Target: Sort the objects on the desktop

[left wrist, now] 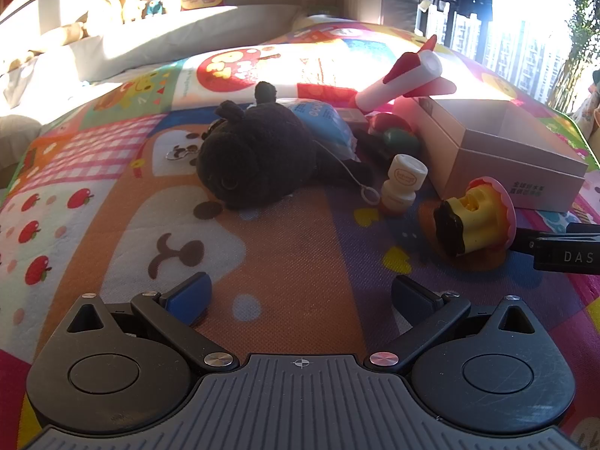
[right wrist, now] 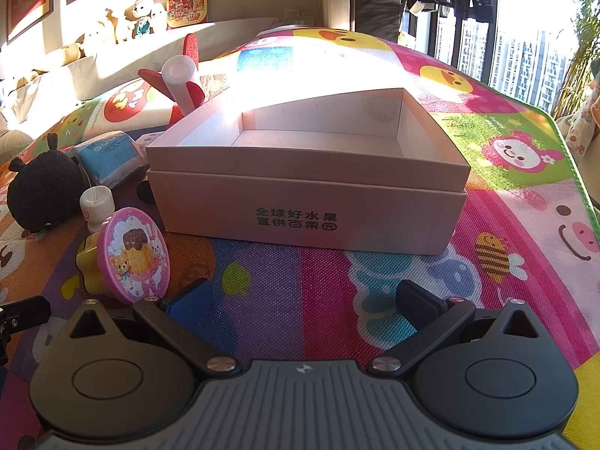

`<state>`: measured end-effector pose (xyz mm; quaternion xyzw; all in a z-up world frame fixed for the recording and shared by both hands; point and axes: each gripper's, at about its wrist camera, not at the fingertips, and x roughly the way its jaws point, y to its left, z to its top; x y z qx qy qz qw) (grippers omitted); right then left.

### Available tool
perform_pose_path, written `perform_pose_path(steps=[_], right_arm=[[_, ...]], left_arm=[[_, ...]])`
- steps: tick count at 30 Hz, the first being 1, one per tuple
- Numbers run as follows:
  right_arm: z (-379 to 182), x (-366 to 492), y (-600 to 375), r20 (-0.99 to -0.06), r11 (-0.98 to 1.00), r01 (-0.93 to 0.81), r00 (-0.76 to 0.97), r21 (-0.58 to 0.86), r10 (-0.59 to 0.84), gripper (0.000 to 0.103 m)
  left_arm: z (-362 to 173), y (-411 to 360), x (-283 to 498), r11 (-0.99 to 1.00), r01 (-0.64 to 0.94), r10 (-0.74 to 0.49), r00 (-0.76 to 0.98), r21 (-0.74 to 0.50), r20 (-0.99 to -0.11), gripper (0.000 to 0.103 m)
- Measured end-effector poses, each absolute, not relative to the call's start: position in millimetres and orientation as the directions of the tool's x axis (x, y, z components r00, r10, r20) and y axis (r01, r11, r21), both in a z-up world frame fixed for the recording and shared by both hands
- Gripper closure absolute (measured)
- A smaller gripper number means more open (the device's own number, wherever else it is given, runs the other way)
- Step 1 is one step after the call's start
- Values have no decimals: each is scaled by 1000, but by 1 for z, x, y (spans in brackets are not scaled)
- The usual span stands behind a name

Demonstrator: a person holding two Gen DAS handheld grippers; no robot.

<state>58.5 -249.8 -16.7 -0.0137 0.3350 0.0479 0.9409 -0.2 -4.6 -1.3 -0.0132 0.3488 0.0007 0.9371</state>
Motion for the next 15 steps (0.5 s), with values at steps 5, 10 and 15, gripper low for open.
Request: perform_pose_path(steps=[5, 10, 15], right_arm=[[-17, 59, -249, -632, 995, -99, 771, 5, 80, 0], [-17, 59, -250, -632, 995, -99, 771, 7, 81, 0], [-17, 59, -251, -632, 995, -100, 771, 11, 84, 0]], left_arm=[[-1, -5, 0, 1000, -14, -2, 756, -19, -654, 0], [-1, -6, 1, 1000, -15, 0, 756, -18, -654, 0], [-2, -7, 1, 1000, -17, 3, 756, -15, -654, 0]])
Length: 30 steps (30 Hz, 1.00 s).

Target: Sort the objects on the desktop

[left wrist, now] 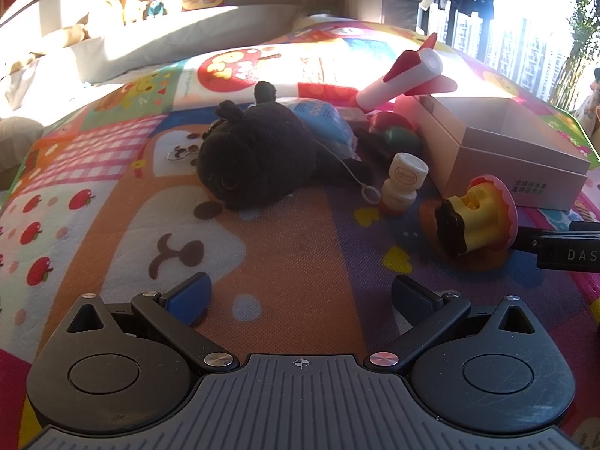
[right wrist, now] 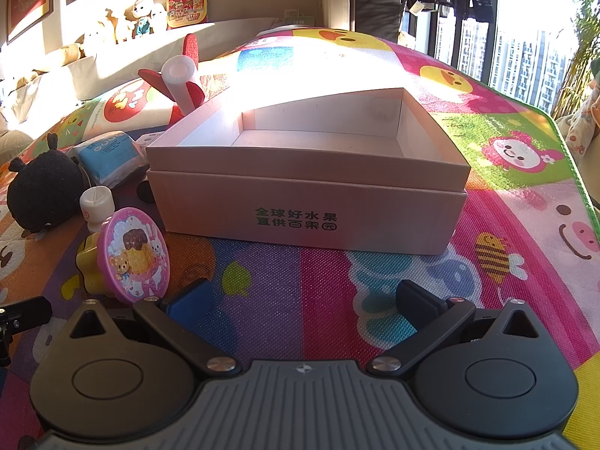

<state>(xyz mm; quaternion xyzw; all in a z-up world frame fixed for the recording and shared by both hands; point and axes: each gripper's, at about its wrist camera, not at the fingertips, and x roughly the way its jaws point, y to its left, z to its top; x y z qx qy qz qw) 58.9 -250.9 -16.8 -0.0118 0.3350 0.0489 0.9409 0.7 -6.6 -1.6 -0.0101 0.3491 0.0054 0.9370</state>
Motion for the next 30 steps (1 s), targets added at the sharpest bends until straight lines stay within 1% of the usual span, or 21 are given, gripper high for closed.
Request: perform_pose_path(steps=[6, 12, 30], right_arm=[[-17, 52, -255, -652, 988, -154, 748, 13, 125, 0], [-15, 22, -257, -650, 992, -124, 754, 1, 95, 0], [-15, 20, -257, -639, 994, -113, 764, 9, 92, 0]], left_arm=[[-2, -6, 1, 1000, -18, 4, 756, -13, -655, 0], [-2, -6, 1, 1000, -17, 4, 756, -15, -654, 0], [-2, -6, 1, 1000, -17, 3, 756, -15, -654, 0]])
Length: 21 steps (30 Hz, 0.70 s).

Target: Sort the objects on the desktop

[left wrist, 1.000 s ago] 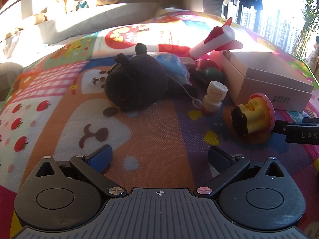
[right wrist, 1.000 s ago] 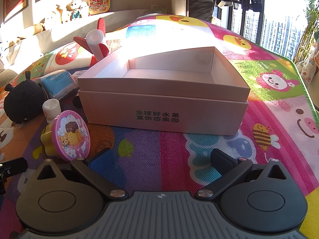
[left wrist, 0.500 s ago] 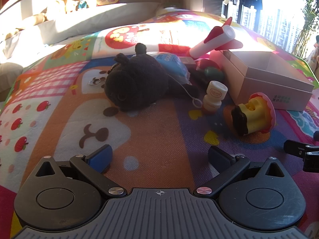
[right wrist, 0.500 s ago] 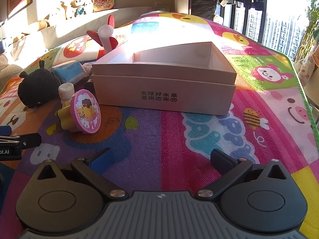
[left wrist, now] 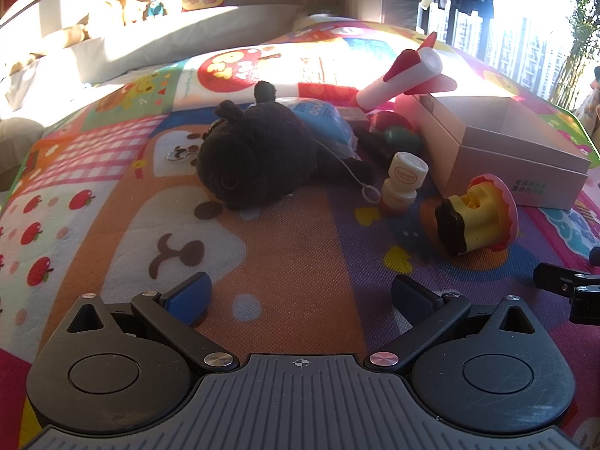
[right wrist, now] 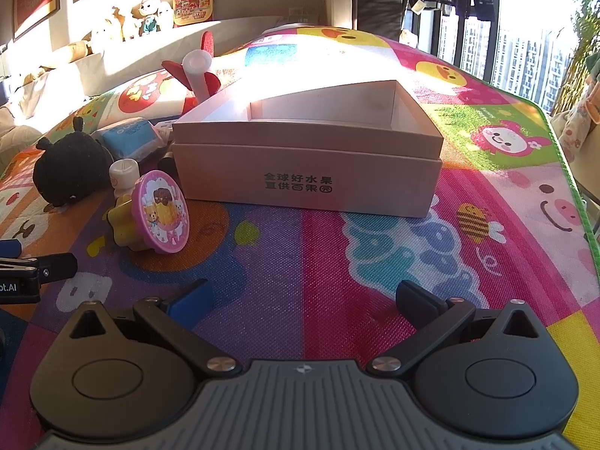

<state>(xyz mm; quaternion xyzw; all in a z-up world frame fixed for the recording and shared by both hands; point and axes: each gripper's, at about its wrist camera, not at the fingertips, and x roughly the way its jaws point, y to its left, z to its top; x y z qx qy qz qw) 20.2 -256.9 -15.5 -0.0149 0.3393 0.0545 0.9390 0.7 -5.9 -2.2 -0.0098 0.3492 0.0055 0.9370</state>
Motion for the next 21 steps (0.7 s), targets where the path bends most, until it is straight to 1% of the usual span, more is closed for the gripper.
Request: perform_pose_path(steps=[7, 12, 14, 15, 17, 19, 20, 21], right_arm=[[-15, 20, -257, -639, 994, -113, 764, 10, 93, 0], [-15, 20, -257, -639, 994, -113, 764, 10, 93, 0], [-15, 20, -257, -638, 994, -112, 764, 9, 92, 0], [-15, 20, -258, -638, 994, -113, 764, 11, 93, 0], [-15, 20, -258, -638, 994, -113, 764, 14, 95, 0], [-15, 20, -256, -639, 994, -113, 764, 10, 93, 0], [-15, 20, -256, -639, 994, -113, 764, 8, 92, 0], [-15, 20, -256, -639, 994, -113, 764, 7, 91, 0]], left_arm=[[-1, -5, 3, 1000, -13, 1, 742, -13, -670, 0], [0, -3, 1, 1000, 21, -20, 731, -7, -682, 0], [5, 7, -6, 999, -22, -2, 746, -28, -666, 0], [11, 17, -13, 996, -65, 11, 771, -61, -637, 0], [23, 44, -27, 981, -160, 68, 815, -110, -575, 0], [37, 79, -43, 947, -301, 207, 837, -110, -507, 0], [43, 100, -49, 919, -382, 297, 830, -93, -472, 0], [45, 117, -55, 893, -444, 366, 816, -79, -448, 2]])
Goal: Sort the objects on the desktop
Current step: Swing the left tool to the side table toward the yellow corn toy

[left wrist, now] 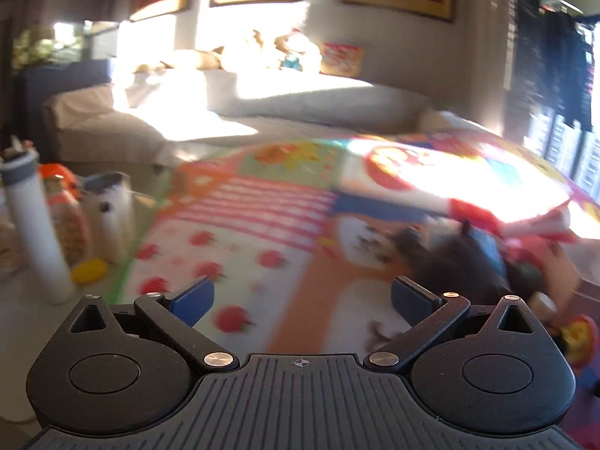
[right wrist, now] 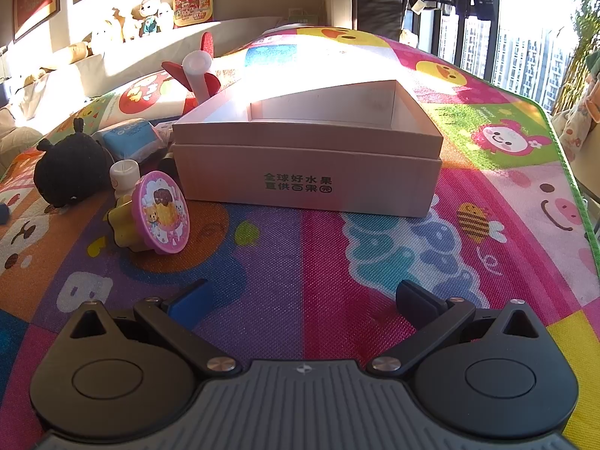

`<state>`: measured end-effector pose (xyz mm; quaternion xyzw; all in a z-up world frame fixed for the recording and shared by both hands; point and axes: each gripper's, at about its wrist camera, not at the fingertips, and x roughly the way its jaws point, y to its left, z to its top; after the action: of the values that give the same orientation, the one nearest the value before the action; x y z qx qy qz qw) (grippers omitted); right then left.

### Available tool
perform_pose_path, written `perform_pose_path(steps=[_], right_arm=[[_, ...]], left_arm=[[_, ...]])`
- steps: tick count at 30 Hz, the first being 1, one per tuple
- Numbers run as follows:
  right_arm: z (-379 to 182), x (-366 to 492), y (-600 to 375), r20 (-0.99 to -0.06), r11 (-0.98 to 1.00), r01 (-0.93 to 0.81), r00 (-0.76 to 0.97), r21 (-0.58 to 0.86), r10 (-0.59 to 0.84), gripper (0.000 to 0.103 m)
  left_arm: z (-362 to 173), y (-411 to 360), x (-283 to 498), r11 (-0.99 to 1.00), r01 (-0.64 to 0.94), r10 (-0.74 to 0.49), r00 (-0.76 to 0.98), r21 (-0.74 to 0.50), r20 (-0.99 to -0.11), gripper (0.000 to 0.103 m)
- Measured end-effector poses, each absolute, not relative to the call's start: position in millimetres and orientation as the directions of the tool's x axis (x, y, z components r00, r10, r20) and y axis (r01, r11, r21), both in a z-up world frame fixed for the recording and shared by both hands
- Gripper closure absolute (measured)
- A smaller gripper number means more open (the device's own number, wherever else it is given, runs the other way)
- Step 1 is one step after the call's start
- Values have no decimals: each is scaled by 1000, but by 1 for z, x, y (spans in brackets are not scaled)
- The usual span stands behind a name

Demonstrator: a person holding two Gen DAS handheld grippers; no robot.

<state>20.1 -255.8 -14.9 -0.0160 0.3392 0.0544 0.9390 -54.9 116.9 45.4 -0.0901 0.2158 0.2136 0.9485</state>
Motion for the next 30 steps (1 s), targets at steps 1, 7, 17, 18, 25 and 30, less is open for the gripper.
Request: perform_pose_path(steps=[1, 7, 17, 18, 25, 30], right_arm=[[-15, 20, -256, -638, 994, -113, 764, 8, 92, 0], [-15, 20, -256, -639, 994, -111, 764, 4, 88, 0], [-16, 20, -255, -639, 995, -103, 765, 0, 79, 0], [-16, 20, -255, -639, 995, -103, 765, 0, 79, 0], [-16, 20, -255, -639, 995, -100, 766, -1, 76, 0], [-16, 20, -255, -639, 995, -100, 766, -2, 76, 0]], left_arm=[[47, 141, -61, 851, -521, 447, 787, -69, -426, 5], [22, 266, -77, 734, -675, 570, 672, -74, -473, 40], [-59, 340, -23, 791, -586, 564, 586, 176, -582, 69], [-63, 347, -20, 782, -595, 574, 574, 183, -584, 69], [-78, 374, -8, 761, -606, 614, 554, 232, -563, 59], [-93, 374, 14, 793, -532, 590, 551, 296, -591, 55]])
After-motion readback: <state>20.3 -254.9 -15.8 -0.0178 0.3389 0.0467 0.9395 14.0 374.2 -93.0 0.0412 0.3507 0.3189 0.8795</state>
